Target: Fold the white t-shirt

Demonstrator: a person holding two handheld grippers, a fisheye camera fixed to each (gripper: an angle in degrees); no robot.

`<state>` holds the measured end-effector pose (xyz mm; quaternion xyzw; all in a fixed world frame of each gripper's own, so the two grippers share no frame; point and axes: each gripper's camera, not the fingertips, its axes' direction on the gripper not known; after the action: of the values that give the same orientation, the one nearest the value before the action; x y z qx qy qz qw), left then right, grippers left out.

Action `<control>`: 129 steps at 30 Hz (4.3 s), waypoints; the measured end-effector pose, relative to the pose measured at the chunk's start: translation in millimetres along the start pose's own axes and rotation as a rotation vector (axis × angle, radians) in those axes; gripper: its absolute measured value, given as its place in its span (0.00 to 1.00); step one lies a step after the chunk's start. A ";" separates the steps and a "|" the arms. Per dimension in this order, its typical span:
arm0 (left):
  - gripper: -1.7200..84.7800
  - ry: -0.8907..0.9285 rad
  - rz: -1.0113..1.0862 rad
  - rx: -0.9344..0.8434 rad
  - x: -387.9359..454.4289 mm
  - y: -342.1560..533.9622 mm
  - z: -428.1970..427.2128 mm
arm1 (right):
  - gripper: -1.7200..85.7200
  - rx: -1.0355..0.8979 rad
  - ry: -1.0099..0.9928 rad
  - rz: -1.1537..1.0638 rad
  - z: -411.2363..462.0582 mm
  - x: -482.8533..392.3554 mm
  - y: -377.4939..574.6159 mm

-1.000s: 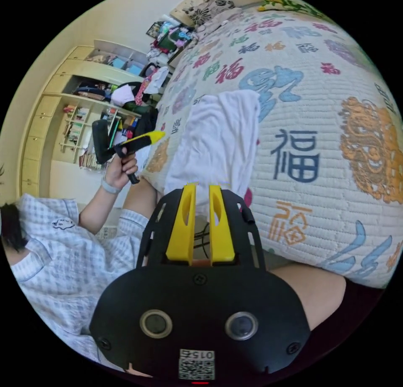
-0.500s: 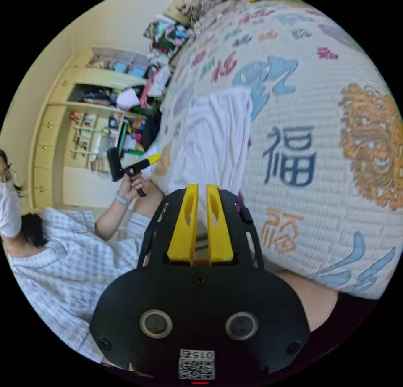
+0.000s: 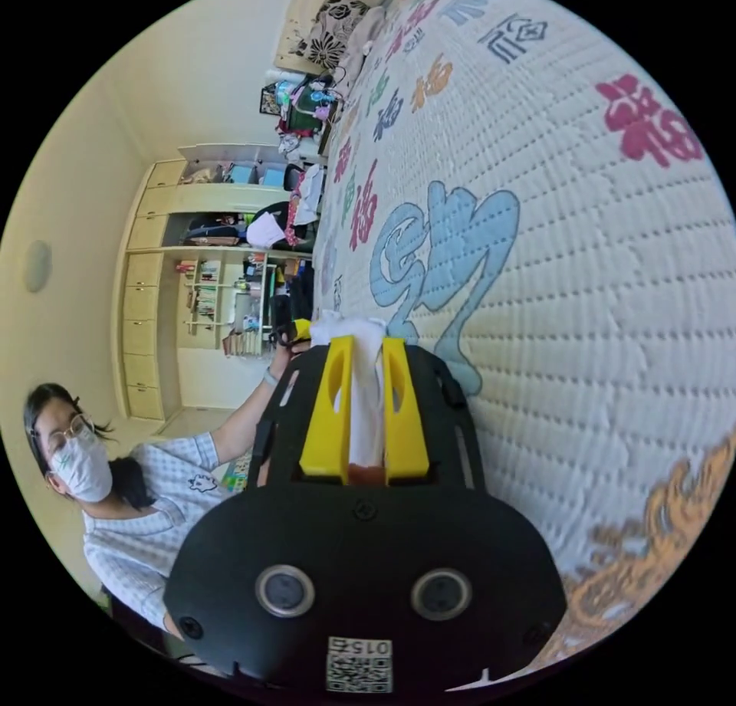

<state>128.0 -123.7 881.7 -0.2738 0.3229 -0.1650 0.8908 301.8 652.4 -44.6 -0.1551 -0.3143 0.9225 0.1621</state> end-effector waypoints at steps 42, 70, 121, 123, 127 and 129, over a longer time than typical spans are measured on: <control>0.07 -0.350 0.471 -0.026 140.0 177.6 51.0 | 0.05 -0.101 0.359 -0.357 -7.7 -152.5 187.2; 0.22 0.010 -0.040 -0.063 7.2 93.6 105.1 | 0.18 -0.012 -0.020 0.043 -118.8 -78.3 142.5; 0.06 0.370 0.061 -0.023 273.6 -47.4 329.7 | 0.08 0.663 0.815 0.235 -296.9 -227.3 190.9; 0.04 0.328 0.143 0.005 277.9 2.7 261.7 | 0.07 0.640 0.836 0.129 -253.8 -254.5 196.6; 0.02 0.085 0.253 0.160 282.0 93.7 124.6 | 0.03 0.503 0.846 -0.194 -105.9 -316.2 207.0; 0.01 -0.220 0.278 0.340 291.2 170.1 21.0 | 0.02 0.465 0.850 -0.334 -27.2 -339.9 219.9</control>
<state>376.5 -117.4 652.9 -0.0892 0.2261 -0.0621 0.9680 573.6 367.1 -141.1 -0.4241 -0.0274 0.7849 0.4509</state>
